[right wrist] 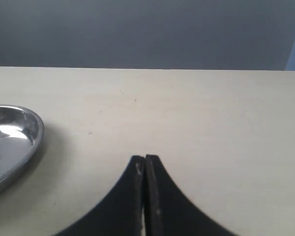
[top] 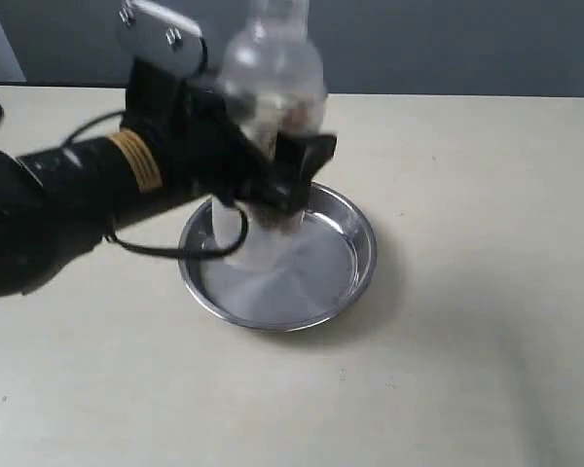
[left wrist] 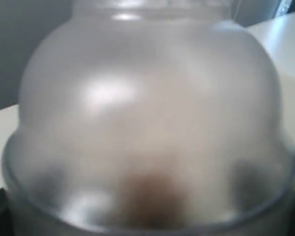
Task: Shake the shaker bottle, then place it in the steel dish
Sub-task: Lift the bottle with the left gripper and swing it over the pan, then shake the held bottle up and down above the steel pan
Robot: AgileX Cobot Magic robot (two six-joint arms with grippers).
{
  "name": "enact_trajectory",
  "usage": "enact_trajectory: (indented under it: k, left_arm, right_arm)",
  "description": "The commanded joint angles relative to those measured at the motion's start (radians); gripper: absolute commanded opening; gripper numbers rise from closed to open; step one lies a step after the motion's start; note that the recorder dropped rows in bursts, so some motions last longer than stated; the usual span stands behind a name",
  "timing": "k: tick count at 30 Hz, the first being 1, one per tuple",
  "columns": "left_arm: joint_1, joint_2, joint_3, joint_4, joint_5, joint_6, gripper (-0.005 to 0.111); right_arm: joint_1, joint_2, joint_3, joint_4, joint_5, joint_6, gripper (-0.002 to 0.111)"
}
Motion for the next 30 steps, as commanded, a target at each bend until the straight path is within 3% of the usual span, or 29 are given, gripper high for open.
enact_trajectory:
  k: [1, 2, 4, 8, 10, 11, 13, 15, 16, 18, 19, 20, 23, 24, 25, 27, 28, 29, 30]
  left_arm:
    - [-0.005, -0.115, -0.056, 0.033, -0.047, 0.037, 0.000]
    - [0.007, -0.027, 0.003, -0.064, 0.064, 0.086, 0.000]
    - [0.005, 0.053, 0.064, -0.124, 0.014, 0.034, 0.000]
    - [-0.056, -0.056, 0.009, 0.037, -0.263, -0.019, 0.000]
    - [-0.063, -0.127, -0.050, 0.033, -0.192, 0.094, 0.000]
    - [-0.056, -0.135, -0.058, -0.022, -0.106, 0.193, 0.000]
    - [0.009, -0.117, -0.049, -0.424, -0.050, 0.487, 0.000]
    - [0.041, -0.090, -0.039, -0.703, -0.058, 0.504, 0.000]
    - [0.028, -0.088, -0.037, -0.628, 0.009, 0.466, 0.000]
    - [-0.057, -0.088, -0.037, -0.189, 0.097, 0.301, 0.000]
    - [-0.091, -0.088, -0.037, -0.041, 0.097, 0.260, 0.000]
    - [-0.094, -0.084, -0.037, -0.039, 0.095, 0.255, 0.000]
    - [-0.008, -0.051, -0.037, -0.502, -0.007, 0.290, 0.000]
    - [-0.010, -0.036, -0.037, -0.543, -0.032, 0.256, 0.000]
    - [-0.030, -0.037, -0.039, -0.416, -0.020, 0.228, 0.000]
    - [-0.092, -0.037, -0.039, 0.041, 0.017, 0.168, 0.000]
    - [-0.092, -0.034, -0.039, 0.054, 0.032, 0.166, 0.000]
    - [-0.064, -0.023, -0.039, -0.090, 0.041, 0.200, 0.000]
    - [-0.027, -0.007, -0.036, -0.332, 0.034, 0.250, 0.000]
  right_arm:
    - [0.004, -0.004, 0.001, -0.001, -0.008, 0.000, -0.001]
    - [0.004, -0.004, 0.001, -0.001, -0.008, 0.000, -0.001]
    - [0.004, -0.004, 0.001, -0.001, -0.008, 0.000, -0.001]
    - [0.004, -0.004, 0.001, -0.001, -0.008, 0.000, -0.001]
    - [0.004, -0.004, 0.001, -0.001, -0.008, 0.000, -0.001]
    - [0.004, -0.004, 0.001, -0.001, -0.008, 0.000, -0.001]
    - [0.004, -0.004, 0.001, -0.001, -0.008, 0.000, -0.001]
    - [0.004, -0.004, 0.001, -0.001, -0.008, 0.000, -0.001]
    - [0.004, -0.004, 0.001, -0.001, -0.008, 0.000, -0.001]
    - [0.004, -0.004, 0.001, -0.001, -0.008, 0.000, -0.001]
    - [0.004, -0.004, 0.001, -0.001, -0.008, 0.000, -0.001]
    - [0.004, -0.004, 0.001, -0.001, -0.008, 0.000, -0.001]
    - [0.004, -0.004, 0.001, -0.001, -0.008, 0.000, -0.001]
    - [0.004, -0.004, 0.001, -0.001, -0.008, 0.000, -0.001]
    - [0.004, -0.004, 0.001, -0.001, -0.008, 0.000, -0.001]
    - [0.004, -0.004, 0.001, -0.001, -0.008, 0.000, -0.001]
    - [0.004, -0.004, 0.001, -0.001, -0.008, 0.000, -0.001]
    - [0.004, -0.004, 0.001, -0.001, -0.008, 0.000, -0.001]
    - [0.004, -0.004, 0.001, -0.001, -0.008, 0.000, -0.001]
